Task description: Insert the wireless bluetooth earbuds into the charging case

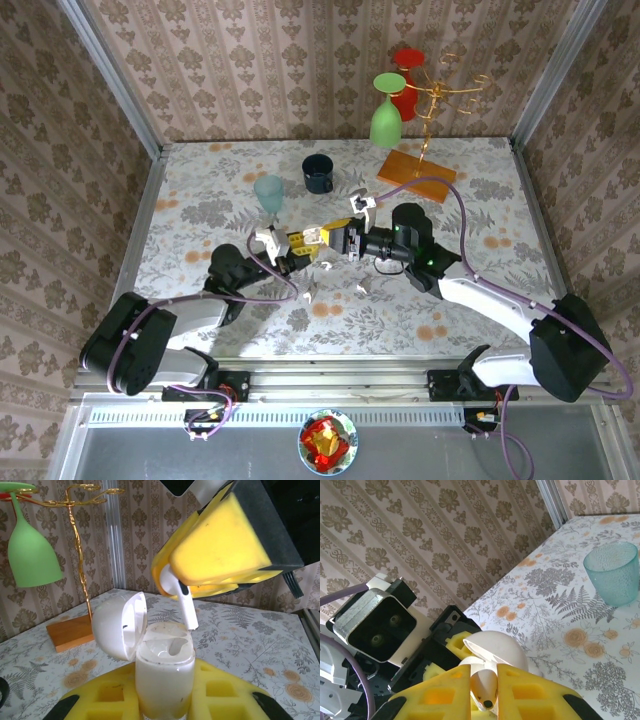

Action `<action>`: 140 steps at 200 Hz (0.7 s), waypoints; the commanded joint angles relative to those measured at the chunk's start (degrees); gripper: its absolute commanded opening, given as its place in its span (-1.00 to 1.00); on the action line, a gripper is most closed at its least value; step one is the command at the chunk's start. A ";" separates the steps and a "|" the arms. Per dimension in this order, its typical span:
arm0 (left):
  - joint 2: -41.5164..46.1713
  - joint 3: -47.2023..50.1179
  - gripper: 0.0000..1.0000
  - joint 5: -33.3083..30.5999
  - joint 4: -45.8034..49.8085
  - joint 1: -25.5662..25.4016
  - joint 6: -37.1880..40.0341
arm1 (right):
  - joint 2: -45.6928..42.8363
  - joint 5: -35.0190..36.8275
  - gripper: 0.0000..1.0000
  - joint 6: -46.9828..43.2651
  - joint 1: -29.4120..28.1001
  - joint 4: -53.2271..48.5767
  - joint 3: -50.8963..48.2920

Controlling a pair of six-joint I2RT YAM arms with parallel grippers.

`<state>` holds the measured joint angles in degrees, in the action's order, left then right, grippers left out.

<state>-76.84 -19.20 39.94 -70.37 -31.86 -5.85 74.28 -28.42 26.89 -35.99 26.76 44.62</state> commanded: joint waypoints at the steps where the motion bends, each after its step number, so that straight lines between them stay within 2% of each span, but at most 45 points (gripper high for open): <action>1: -0.32 -1.41 -0.89 1.49 -2.58 -0.31 -0.86 | 0.58 -0.76 -0.64 -0.20 -0.48 2.45 1.46; 86: -0.14 -1.87 -0.89 1.07 -2.77 -0.66 -1.57 | 2.63 0.31 -0.64 -1.48 -0.58 3.30 0.55; 119: -0.15 -2.07 -0.89 -0.30 -2.83 -0.75 -2.24 | 3.51 -0.75 -0.59 -1.75 -0.66 2.83 0.56; 140: -0.07 -2.16 -0.89 -0.83 -2.84 -0.75 -2.50 | 2.87 1.17 -0.54 -2.56 -0.58 1.33 0.20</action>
<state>-77.21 -19.29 39.24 -70.08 -32.16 -6.92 76.99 -28.51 26.52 -36.27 29.23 44.62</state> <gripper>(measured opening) 0.203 0.214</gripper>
